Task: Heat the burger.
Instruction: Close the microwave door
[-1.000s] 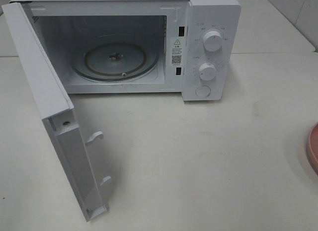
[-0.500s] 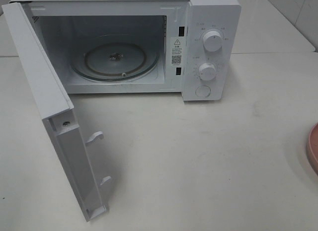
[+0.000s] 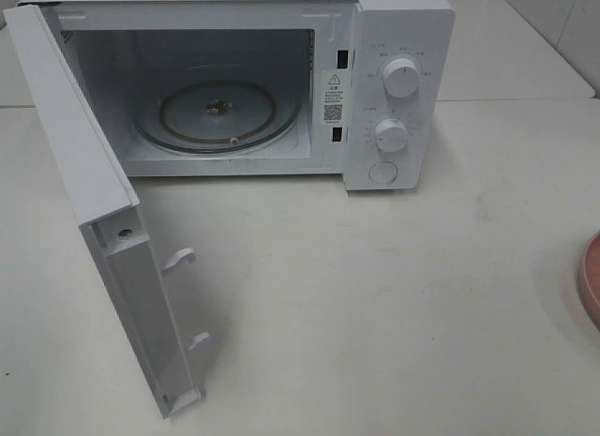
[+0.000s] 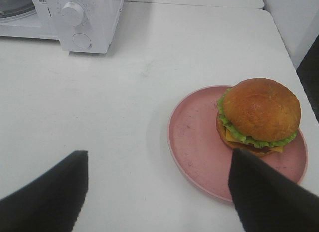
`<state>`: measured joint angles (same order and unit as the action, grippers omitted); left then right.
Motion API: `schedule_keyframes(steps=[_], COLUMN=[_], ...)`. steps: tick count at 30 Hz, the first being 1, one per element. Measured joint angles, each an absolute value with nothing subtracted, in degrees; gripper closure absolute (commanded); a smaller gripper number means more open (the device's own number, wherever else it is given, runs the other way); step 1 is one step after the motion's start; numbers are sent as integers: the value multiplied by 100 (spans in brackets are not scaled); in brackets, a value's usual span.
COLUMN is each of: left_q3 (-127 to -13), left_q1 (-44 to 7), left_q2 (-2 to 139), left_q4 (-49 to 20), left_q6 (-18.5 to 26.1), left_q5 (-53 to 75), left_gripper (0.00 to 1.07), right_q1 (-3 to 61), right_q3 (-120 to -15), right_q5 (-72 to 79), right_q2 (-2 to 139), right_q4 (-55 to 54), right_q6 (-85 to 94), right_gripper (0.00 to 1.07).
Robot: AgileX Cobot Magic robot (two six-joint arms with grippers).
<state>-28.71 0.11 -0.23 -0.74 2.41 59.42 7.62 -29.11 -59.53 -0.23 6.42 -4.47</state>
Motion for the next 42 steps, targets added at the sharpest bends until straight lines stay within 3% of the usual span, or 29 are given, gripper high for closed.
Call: schedule_keyframes(steps=[35,42], left_q3=[-2871,-2962], left_q1=[11,11], left_q2=[-23,510], left_q4=[-109,-115], left_q6=[241,241], left_q5=[5936,5649], left_gripper=[13,30], right_q1=[762,762], right_q3=[-2911,-2911], right_q5=[-5953,-5953], right_q2=[-23,-23], right_q4=[642,642], right_q6=[-447,-447], right_gripper=[31,31])
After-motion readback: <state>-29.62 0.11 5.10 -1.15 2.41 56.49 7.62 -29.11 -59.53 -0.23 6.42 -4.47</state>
